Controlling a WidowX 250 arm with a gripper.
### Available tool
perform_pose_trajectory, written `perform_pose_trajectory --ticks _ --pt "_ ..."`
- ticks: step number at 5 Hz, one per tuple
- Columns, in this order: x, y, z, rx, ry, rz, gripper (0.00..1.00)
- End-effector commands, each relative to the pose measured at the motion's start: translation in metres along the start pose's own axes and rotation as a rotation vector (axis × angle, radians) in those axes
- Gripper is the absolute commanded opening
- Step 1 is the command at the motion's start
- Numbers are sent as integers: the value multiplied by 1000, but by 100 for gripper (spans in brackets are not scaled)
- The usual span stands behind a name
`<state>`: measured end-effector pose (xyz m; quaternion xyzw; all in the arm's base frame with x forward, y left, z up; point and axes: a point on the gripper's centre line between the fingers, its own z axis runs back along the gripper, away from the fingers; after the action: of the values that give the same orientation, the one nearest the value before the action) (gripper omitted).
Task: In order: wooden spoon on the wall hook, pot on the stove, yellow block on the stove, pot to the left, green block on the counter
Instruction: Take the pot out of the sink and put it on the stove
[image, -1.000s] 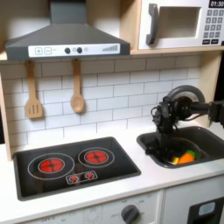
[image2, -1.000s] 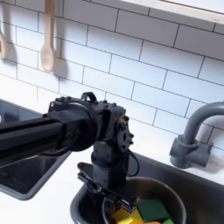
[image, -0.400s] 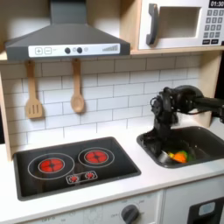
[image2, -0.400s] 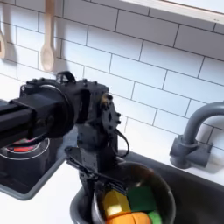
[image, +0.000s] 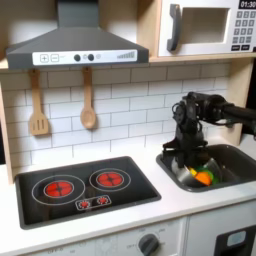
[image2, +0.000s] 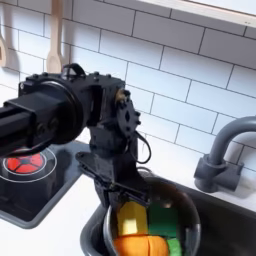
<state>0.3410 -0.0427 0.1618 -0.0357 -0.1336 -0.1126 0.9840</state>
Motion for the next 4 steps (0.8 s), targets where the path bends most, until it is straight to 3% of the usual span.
perform_pose_trajectory --ticks 1,2,4 --pt "15 12 12 17 -36 52 0" --pt "23 18 30 18 -85 98 0" --pt "23 51 41 40 -95 239 0"
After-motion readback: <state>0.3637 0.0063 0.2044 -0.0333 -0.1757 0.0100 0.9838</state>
